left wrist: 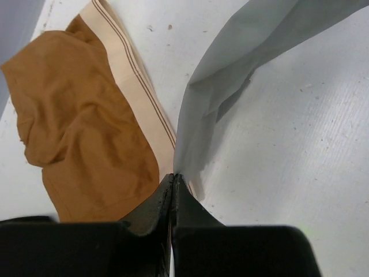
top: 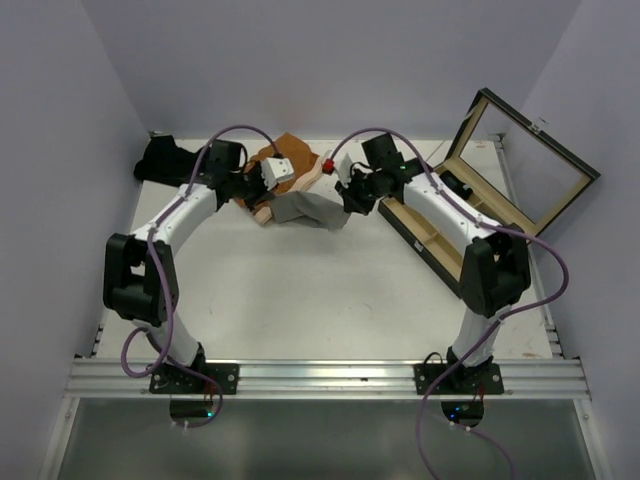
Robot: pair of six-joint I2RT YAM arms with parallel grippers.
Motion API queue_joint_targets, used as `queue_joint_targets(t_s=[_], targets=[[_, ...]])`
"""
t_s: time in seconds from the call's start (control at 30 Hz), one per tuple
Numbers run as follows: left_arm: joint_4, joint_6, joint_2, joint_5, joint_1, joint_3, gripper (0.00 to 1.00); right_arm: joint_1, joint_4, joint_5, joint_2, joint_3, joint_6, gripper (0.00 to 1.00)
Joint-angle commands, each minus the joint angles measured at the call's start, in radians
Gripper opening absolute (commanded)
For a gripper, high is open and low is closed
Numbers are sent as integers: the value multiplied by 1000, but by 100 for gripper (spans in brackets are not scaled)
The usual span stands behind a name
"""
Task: Roll the underwear
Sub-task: Fold the underwear
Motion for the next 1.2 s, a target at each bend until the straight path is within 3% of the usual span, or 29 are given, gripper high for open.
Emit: queue_joint_targets(t_s=[0.0, 0.2, 0.4, 0.43, 0.53, 0.63, 0.73, 0.87, 0.93, 0.97, 1.07, 1.17], targets=[[57, 17, -43, 11, 10, 46, 0, 6, -15, 8, -66, 38, -35, 0], [20, 95, -255, 129, 8, -170, 0, 52, -4, -27, -236, -207, -156, 0], [-274, 314, -336, 254, -15, -378, 0, 234, -28, 25, -421, -546, -406, 3], [-303, 348, -356, 258, -25, -409, 4, 257, -35, 19, -460, -583, -441, 15], [-456, 479, -442, 251, -88, -501, 18, 308, -30, 15, -622, -720, -498, 35], [-491, 549, -543, 220, -118, -544, 29, 313, 5, 50, -740, -784, -506, 38], [-503, 605, -623, 177, -118, -550, 34, 314, 48, 73, -756, -782, -438, 36], [-327, 369, -603, 137, -118, -515, 35, 313, 47, 67, -594, -653, -259, 26], [-266, 265, -493, 131, -118, -453, 35, 313, 15, 42, -500, -592, -134, 19], [-195, 137, -449, 104, -118, -428, 34, 313, 2, 25, -422, -540, -104, 17], [-106, -40, -286, 53, -116, -344, 31, 313, -27, -53, -348, -510, -55, 15], [-34, -145, -191, 16, -115, -310, 31, 316, -56, -91, -291, -504, -47, 14]])
